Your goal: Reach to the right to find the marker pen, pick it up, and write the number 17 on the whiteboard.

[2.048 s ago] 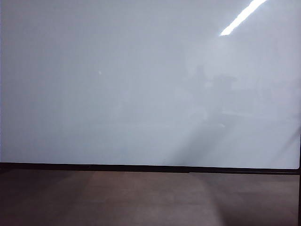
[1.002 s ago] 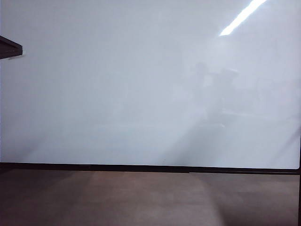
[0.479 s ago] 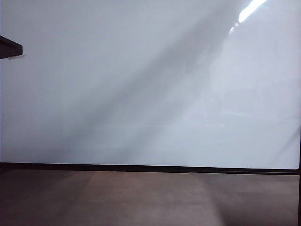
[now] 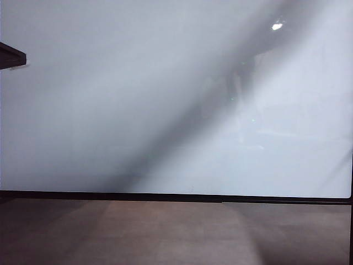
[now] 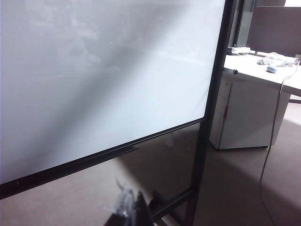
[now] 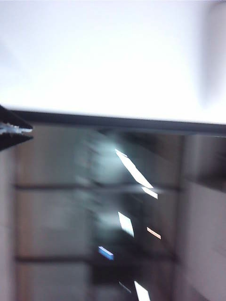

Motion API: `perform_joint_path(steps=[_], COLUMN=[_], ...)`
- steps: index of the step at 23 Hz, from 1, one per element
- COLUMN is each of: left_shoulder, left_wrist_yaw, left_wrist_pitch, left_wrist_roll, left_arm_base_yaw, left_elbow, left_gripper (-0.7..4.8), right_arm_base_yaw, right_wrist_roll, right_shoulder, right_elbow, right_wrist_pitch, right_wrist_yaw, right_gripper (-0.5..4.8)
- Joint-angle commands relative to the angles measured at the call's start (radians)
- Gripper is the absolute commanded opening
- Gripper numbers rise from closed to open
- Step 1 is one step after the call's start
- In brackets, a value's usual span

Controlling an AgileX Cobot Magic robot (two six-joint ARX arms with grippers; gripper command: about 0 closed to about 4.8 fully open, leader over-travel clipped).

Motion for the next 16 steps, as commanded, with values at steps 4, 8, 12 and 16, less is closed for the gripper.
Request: perform_joint_path(steps=[4,8,12,16], left_shoulder=[0.001,0.001,0.001,0.001], left_wrist_yaw=[-0.001,-0.001,-0.002,-0.002], left_wrist_pitch=[0.011,0.002,0.001,0.001], left_wrist_roll=[-0.003,-0.003,-0.003,-0.003], left_arm_base_yaw=[0.001,0.001,0.001,0.001], left_elbow=[0.001,0.001,0.001,0.001], left_gripper=[-0.05,-0.05,-0.05,-0.05], right_arm_base_yaw=[-0.105,-0.105,-0.103,-0.103], right_wrist_roll=[0.043,0.068,0.079,0.044], right_shoulder=[0.246,0.341,0.416,0.528], right_elbow=[-0.037,-0.161,-0.312,-0.360], right_wrist_pitch=[0.098,0.285,0.440,0.470], right_wrist_yaw=[-0.359,-0.515,-0.482,-0.496], right_gripper=[-0.06,0.16,2.73,3.47])
